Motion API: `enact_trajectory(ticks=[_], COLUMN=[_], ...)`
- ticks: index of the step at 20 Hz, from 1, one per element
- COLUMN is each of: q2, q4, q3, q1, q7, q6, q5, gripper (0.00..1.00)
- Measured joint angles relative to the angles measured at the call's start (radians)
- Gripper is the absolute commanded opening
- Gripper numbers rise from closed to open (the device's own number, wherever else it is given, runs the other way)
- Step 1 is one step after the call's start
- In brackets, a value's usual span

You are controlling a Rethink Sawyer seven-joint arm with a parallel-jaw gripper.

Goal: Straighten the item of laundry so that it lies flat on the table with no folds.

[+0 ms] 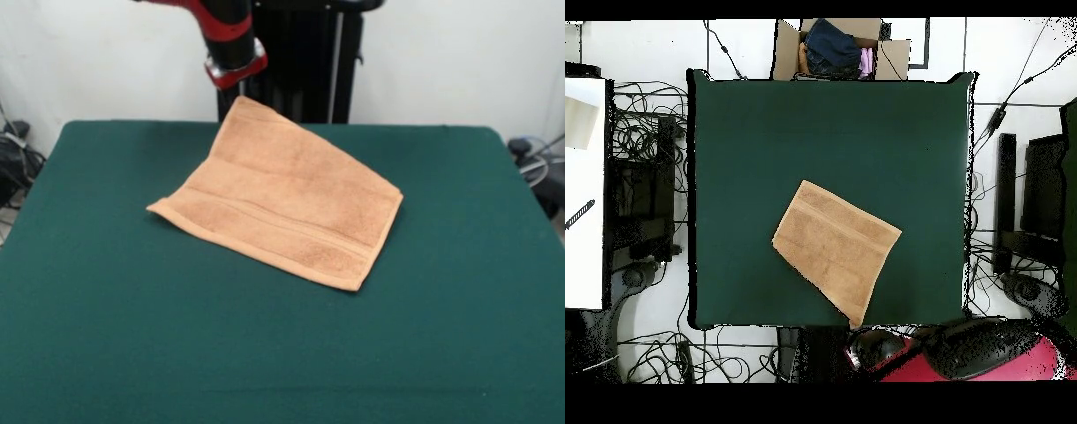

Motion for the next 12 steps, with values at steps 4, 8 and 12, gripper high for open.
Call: enact_trajectory(ticks=[4,8,12], q2=[0.003,0.001,-0.022], q4=[-0.012,-0.018,-0.018], q3=[0.014,0.019,0.019], q1=[0.006,0.021,0.045], q7=[0.000,0.000,0.000], q6=[0.021,0.044,0.087], q5=[0.002,0.012,0.035], gripper=[1.00,1.00,1.00])
